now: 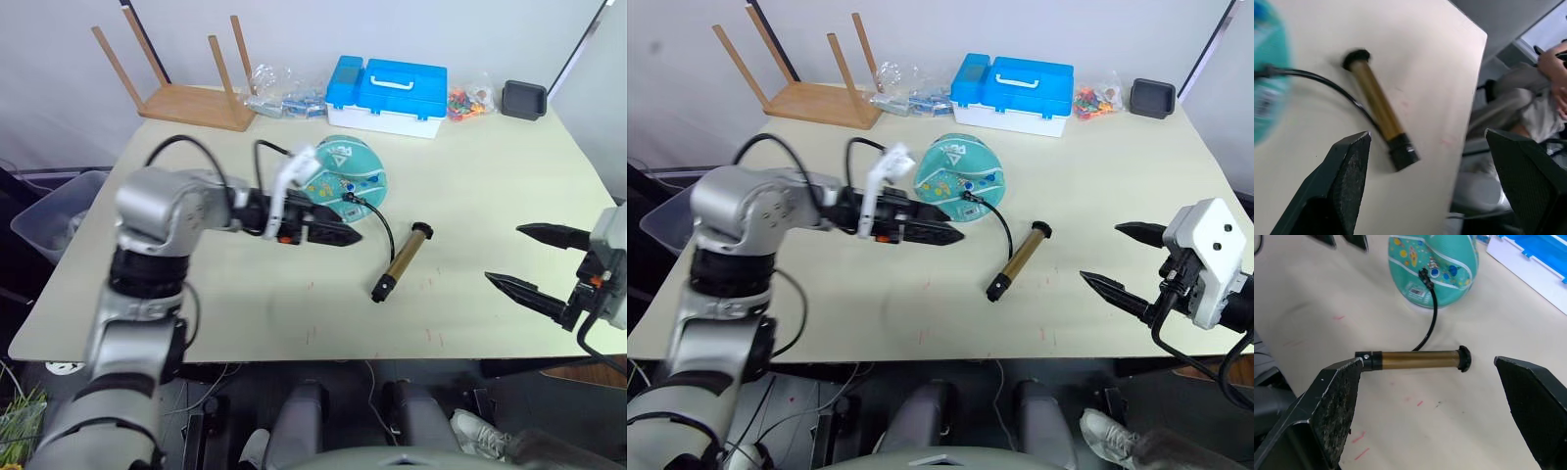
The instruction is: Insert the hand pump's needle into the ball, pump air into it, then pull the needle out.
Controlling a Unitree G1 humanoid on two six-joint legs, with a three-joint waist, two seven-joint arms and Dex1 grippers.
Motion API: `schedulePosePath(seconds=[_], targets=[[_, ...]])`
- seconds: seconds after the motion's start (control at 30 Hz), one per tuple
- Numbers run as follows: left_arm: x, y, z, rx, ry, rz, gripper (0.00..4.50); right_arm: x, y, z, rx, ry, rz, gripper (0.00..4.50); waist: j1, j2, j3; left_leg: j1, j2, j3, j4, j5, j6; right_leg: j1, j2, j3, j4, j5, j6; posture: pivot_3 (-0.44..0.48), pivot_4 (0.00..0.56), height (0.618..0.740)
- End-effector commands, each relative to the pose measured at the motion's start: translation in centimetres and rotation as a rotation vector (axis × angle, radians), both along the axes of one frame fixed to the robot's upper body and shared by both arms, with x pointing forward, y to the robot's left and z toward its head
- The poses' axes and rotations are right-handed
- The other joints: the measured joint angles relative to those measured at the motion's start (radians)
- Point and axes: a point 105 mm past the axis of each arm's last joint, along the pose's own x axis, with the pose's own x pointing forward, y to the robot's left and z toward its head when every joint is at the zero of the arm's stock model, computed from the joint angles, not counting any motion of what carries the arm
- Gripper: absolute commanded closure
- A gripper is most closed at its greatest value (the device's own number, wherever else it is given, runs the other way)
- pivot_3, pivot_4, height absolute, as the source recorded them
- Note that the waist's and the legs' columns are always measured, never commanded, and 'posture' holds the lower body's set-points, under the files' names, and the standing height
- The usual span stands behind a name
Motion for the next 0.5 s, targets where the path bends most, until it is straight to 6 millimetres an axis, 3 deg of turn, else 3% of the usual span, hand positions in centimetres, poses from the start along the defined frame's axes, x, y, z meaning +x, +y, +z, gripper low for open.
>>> schedulePosePath(seconds=[0.03, 0.33, 0.5], targets=[[1.5, -1.9, -1.1, 0.061, 0.046, 0.059, 0.55, 0.1, -0.4, 0.4, -0.026, -0.033, -0.027, 0.00, 0.001, 0.000, 0.000, 0.000, 0.000, 0.000, 0.000, 0.000, 0.000, 0.001, 0.000, 0.000, 0.000, 0.000, 0.000, 0.000, 0.150, 0.740], [3.9, -6.1, -4.4, 0.077, 0.117, 0.040, 0.55, -0.4, -1.3, 0.0, -0.020, -0.013, -0.060, 0.00, 0.006, 0.000, 0.000, 0.000, 0.000, 0.000, 0.000, 0.000, 0.000, 0.001, 0.000, 0.000, 0.000, 0.000, 0.000, 0.000, 0.150, 0.740], [4.9, -8.5, -5.0, 0.082, 0.151, 0.033, 0.55, -0.6, -1.7, -0.3, -0.023, -0.004, -0.067, 0.00, 0.012, 0.000, 0.001, 0.000, -0.001, 0.001, 0.001, 0.000, 0.000, 0.001, 0.000, 0.001, -0.001, 0.001, 0.001, 0.000, 0.150, 0.740]])
